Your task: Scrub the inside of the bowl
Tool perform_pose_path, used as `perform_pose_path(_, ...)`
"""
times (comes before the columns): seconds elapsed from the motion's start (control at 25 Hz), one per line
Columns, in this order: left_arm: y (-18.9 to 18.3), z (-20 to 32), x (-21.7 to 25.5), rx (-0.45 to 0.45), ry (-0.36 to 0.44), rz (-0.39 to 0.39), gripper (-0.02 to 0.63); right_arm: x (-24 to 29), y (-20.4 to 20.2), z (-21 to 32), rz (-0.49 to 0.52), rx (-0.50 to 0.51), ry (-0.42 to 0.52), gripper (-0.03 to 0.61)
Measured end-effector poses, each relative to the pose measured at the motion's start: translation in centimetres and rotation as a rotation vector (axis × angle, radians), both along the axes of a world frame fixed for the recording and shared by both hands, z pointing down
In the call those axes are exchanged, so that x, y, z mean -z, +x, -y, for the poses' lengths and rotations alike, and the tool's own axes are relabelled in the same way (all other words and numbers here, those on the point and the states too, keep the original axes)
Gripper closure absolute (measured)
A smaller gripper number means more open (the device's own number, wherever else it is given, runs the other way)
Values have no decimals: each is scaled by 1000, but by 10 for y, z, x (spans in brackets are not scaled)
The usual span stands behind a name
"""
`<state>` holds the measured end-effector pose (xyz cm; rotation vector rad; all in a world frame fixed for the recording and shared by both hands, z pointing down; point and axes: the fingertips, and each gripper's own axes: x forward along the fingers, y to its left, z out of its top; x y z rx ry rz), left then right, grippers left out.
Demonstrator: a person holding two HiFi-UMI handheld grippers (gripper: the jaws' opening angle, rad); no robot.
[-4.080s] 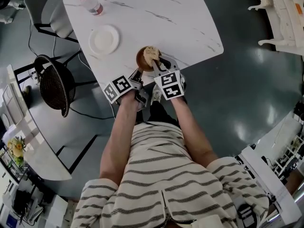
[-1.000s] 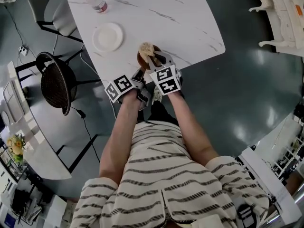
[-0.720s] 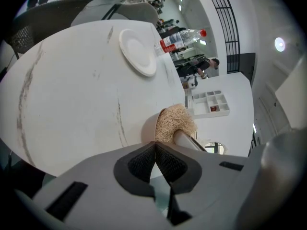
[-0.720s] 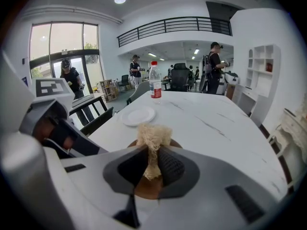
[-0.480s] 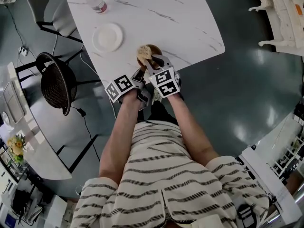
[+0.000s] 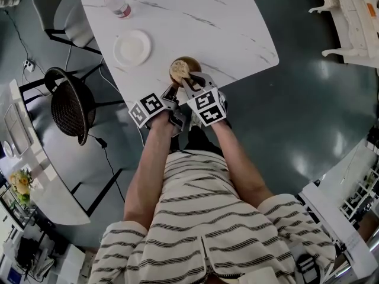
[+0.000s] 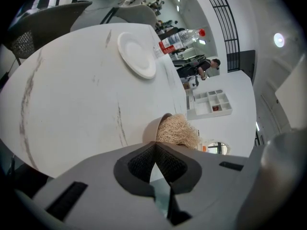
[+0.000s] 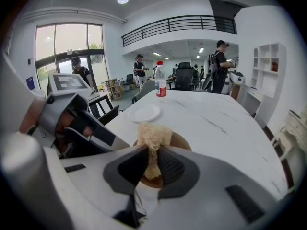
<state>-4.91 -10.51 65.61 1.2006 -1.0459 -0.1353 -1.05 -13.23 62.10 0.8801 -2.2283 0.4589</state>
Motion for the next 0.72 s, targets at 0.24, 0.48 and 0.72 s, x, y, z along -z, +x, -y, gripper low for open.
perform_pose_path(0.24,0,1,1,2,-3,7,606,3,15,-3,-58,25,31,509)
perform_pose_path(0.48,2,0,2,3,-3,7,606,0,31,4,-104,42,51,509)
perform_pose_path(0.72,1,0,2,8,-3,9,606,-1,32,8,-116,57,73,509)
